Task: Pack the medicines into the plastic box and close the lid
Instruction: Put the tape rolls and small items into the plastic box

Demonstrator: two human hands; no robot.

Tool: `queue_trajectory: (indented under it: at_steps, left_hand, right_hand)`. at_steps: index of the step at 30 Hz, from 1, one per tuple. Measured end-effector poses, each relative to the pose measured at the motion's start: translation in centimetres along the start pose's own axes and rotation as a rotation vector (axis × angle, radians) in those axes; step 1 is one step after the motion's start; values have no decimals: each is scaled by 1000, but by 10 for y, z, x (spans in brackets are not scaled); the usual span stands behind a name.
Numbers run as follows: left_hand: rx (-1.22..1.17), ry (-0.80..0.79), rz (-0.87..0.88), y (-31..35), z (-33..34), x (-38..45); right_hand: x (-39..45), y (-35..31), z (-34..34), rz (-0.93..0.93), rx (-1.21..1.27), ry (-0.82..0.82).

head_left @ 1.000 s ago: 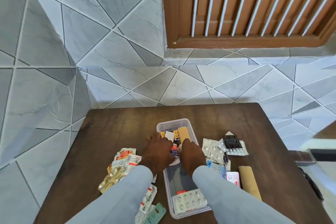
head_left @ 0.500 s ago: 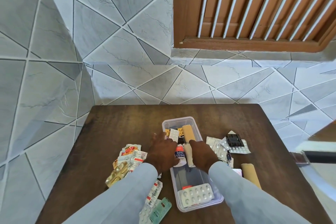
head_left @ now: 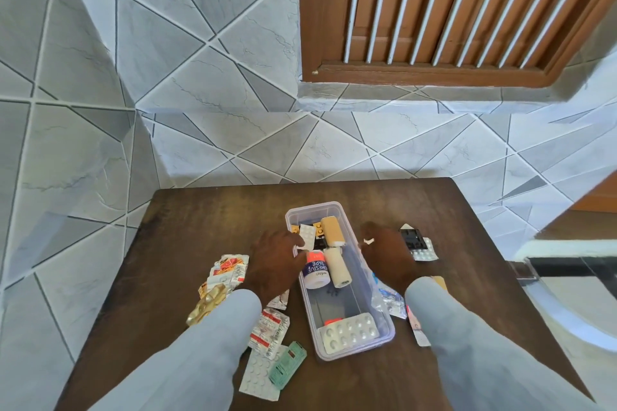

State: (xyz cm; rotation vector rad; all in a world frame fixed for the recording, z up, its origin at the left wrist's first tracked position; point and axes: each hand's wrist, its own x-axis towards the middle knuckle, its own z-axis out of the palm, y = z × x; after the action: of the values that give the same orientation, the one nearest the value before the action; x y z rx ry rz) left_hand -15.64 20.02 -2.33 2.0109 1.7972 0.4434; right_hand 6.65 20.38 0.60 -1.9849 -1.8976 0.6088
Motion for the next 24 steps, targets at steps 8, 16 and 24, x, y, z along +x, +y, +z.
queue_trajectory:
  at_steps: [8, 16, 24]
  left_hand:
    - [-344, -48, 50, 51, 12, 0]
    - [-346, -89, 103, 149, 76, -12]
    - [-282, -224, -168, 195, 133, -10]
  right_hand:
    - [-57, 121, -34, 489, -60, 118]
    - [-64, 174, -22, 558, 136, -160]
    - [-54, 208, -37, 516, 359, -217]
